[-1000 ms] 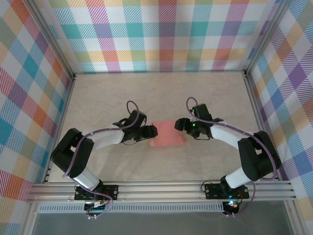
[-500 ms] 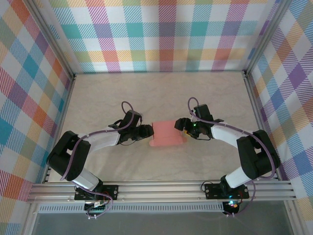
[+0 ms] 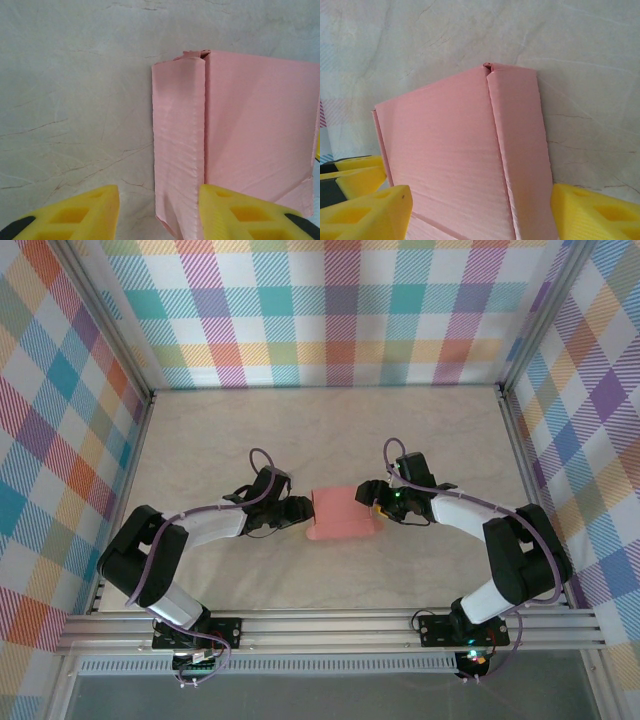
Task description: Fold the paper box
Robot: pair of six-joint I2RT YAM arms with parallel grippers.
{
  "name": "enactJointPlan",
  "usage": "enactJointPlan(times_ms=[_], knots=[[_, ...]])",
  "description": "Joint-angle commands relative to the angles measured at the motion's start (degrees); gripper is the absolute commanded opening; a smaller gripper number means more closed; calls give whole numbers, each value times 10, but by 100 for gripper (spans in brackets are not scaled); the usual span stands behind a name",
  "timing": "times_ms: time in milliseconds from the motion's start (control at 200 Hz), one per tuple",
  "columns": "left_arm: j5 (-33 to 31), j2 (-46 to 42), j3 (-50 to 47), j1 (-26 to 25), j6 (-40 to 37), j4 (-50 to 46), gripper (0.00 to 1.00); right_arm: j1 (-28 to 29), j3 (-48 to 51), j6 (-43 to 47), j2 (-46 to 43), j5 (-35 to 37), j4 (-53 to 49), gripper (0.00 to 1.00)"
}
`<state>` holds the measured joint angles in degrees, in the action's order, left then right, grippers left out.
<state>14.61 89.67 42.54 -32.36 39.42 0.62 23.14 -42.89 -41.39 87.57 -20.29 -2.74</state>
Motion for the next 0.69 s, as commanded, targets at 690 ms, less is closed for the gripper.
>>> enactJointPlan(times_ms=[690], knots=[[-17, -9, -44, 16, -14, -8, 41, -10, 7, -14, 10, -41, 33, 76]])
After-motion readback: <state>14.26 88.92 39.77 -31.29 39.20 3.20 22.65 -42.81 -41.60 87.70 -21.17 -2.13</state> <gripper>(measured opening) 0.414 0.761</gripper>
